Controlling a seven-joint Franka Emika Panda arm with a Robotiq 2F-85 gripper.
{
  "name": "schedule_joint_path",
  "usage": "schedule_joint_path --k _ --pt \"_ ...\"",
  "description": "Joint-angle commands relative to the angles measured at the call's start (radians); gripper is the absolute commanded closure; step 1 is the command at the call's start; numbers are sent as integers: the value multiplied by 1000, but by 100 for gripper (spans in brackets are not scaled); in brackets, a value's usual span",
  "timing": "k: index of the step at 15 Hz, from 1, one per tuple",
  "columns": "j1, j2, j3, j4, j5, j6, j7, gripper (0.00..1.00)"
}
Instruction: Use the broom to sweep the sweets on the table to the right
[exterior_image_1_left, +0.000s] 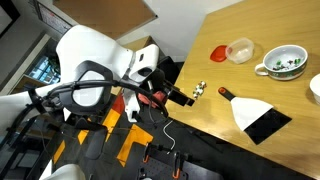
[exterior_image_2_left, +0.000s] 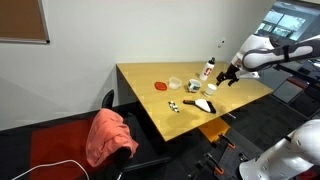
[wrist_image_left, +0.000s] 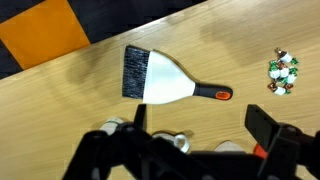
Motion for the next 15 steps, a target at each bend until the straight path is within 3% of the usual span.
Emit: schedule_joint_path --k 1,3,10,15 --pt "-13 5 13 2 16 2 0 0" --pt "-13 6 13 4 18 2 11 0" --pt "-23 102 112 25 27 60 543 0" --pt "-10 236 113 73 -10 151 884 0"
